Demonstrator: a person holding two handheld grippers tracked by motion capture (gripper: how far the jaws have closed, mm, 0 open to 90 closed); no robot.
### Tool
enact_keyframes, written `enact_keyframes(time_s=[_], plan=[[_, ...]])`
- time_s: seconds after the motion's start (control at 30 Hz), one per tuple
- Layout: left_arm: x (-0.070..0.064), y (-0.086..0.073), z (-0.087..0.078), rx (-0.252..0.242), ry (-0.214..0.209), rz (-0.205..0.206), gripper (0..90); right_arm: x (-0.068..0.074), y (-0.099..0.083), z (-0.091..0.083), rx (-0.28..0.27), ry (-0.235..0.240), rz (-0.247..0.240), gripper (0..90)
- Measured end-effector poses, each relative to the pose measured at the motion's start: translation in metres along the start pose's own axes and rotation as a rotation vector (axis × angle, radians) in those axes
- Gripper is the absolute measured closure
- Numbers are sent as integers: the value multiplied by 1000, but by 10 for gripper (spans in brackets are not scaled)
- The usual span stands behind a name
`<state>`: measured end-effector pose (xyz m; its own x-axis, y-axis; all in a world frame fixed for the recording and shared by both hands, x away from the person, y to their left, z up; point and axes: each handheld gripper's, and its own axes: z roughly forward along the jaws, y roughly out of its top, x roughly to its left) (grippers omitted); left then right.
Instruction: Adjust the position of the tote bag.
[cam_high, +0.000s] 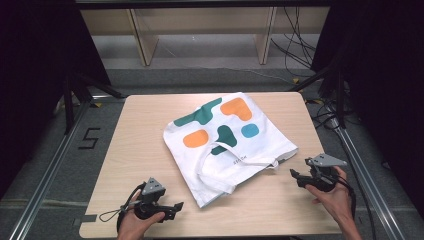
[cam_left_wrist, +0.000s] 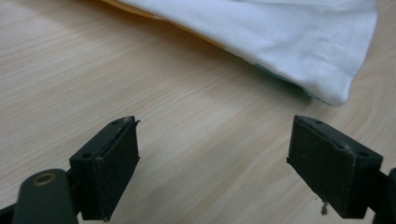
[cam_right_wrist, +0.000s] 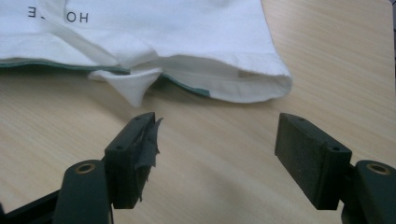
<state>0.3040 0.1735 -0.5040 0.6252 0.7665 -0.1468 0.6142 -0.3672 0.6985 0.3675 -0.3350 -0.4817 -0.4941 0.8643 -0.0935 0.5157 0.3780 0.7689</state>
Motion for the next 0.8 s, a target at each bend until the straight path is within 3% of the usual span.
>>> enact_keyframes(time_s=[0.1,0.13,0.37,0.4,0.5,0.57,0.63,0.67,0.73,0.77,0.8], plan=[[-4,1,2,-4,-13,-2,154,-2,1,2,-2,-5,-3,297],[-6,2,3,5,0,26,154,-3,2,5,-7,20,10,297],[-10,5,4,-2,7,34,154,-2,9,14,7,-13,-37,298],[-11,5,5,-13,2,4,154,-1,10,15,17,-16,-34,306],[-13,7,7,-49,-12,-22,154,-3,13,21,23,-29,-70,323],[-15,8,7,-29,-11,-9,154,-5,15,24,45,-56,-112,322],[-18,10,8,-26,-10,28,155,-3,20,27,37,-52,-88,323],[-21,10,10,-30,-12,17,155,-5,22,30,24,-59,-113,324],[-24,12,11,-33,-11,13,168,-4,26,34,21,-58,-105,334],[-26,13,13,-41,-12,7,168,-5,26,37,21,-60,-129,334],[-29,14,13,-31,-17,28,169,-10,28,43,60,-110,-207,334]])
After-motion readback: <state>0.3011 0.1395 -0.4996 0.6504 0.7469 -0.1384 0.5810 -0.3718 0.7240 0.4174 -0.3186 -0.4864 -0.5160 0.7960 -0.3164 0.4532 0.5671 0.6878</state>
